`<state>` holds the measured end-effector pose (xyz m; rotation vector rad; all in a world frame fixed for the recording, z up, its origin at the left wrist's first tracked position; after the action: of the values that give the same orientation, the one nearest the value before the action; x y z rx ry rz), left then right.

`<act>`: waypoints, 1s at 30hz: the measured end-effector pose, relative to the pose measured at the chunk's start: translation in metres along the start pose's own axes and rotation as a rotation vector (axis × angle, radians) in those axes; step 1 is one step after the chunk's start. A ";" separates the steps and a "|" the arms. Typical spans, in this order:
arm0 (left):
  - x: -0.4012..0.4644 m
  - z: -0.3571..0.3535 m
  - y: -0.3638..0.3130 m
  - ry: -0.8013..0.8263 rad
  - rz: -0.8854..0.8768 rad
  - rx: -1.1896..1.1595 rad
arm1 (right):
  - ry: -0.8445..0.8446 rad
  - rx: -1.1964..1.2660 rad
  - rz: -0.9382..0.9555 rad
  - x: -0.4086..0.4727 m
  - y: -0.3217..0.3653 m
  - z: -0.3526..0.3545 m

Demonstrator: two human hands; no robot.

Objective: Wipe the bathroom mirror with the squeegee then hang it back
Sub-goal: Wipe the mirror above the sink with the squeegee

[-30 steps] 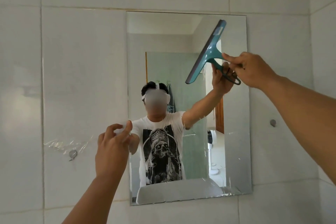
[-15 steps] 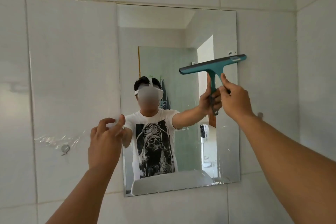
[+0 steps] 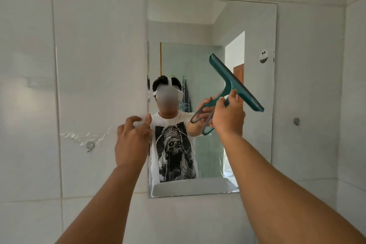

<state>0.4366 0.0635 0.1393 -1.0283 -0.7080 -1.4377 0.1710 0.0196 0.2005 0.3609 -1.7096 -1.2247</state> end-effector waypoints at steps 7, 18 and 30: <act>-0.002 0.003 -0.001 0.015 -0.008 0.023 | 0.076 0.092 -0.024 -0.049 0.007 -0.048; -0.003 -0.001 0.001 -0.026 -0.019 0.017 | 0.131 0.005 0.108 -0.071 -0.014 -0.068; -0.002 -0.004 0.005 -0.045 0.001 -0.035 | 0.320 -0.446 0.363 -0.102 -0.048 -0.051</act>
<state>0.4411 0.0602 0.1352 -1.0913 -0.7168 -1.4337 0.2503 0.0398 0.1068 -0.0261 -1.1283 -1.1634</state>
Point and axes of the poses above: each hand's wrist, its own x-axis towards the middle knuckle, its own z-axis out of the back of the hand, y = z × x, the point moved 6 cm from there along x, towards the middle knuckle, and after that the axes turned 10 degrees about -z, right-handed, at the moved point
